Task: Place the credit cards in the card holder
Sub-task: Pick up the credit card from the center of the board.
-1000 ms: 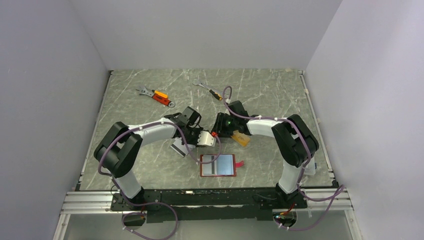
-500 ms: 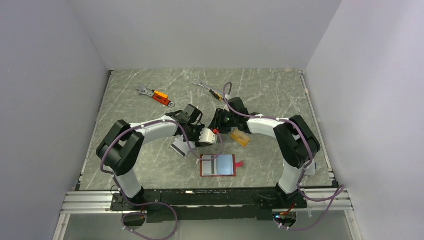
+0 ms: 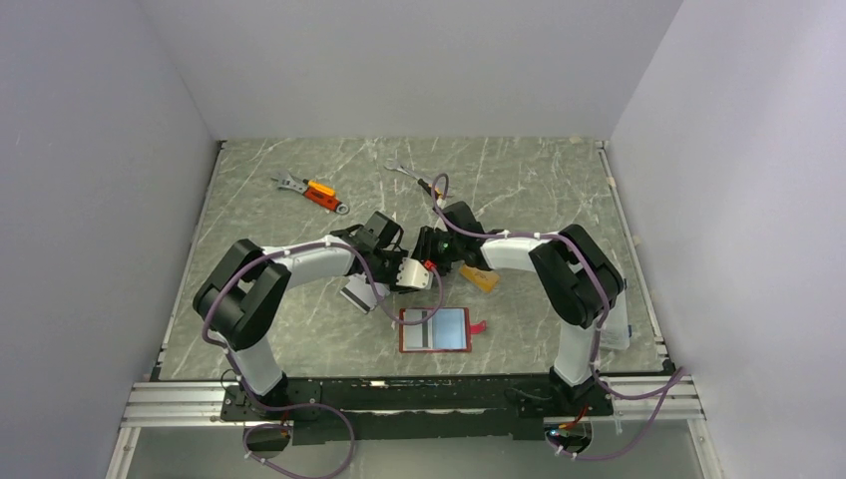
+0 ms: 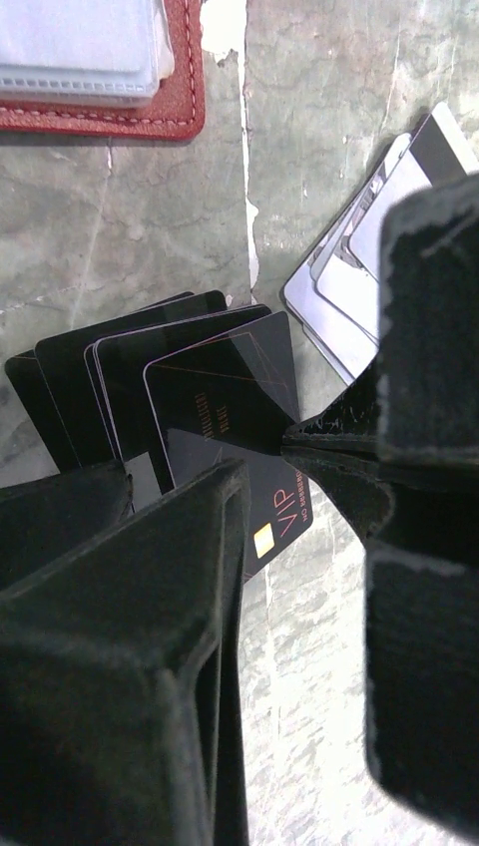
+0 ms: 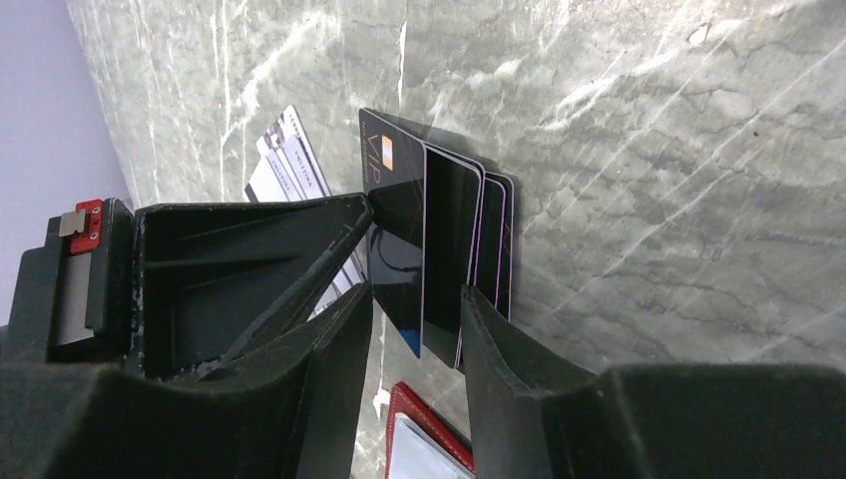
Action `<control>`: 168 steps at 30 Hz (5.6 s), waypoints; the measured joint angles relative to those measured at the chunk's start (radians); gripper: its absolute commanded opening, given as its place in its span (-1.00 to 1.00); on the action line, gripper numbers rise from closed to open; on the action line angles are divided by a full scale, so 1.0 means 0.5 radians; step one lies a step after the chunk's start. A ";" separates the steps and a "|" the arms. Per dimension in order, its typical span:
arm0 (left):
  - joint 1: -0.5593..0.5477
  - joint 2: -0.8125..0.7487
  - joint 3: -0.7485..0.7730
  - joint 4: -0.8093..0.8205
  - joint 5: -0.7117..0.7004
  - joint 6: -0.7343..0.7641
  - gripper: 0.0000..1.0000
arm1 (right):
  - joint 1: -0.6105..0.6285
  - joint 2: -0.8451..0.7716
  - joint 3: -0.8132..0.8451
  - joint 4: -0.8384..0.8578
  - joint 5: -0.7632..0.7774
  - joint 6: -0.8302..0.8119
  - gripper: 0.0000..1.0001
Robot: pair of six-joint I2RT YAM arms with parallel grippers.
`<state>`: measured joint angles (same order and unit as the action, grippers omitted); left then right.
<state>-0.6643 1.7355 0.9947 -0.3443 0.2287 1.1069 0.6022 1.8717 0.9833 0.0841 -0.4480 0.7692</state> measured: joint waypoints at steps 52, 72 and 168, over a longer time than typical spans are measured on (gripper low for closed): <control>0.008 0.072 0.156 -0.285 0.016 0.004 -1.00 | 0.057 0.079 0.068 -0.021 0.029 0.018 -0.45; -0.101 0.155 0.327 -0.459 -0.033 -0.061 -1.00 | 0.076 0.079 0.005 0.047 0.073 0.087 -1.00; -0.270 0.173 0.339 -0.405 -0.090 -0.314 -1.00 | -0.105 -0.093 -0.728 0.954 -0.213 0.550 -1.00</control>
<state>-0.7994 1.8221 1.1641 -0.5468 0.1837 0.9501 0.5499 1.8252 0.6193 0.5613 -0.5545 1.0443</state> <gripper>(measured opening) 0.008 0.010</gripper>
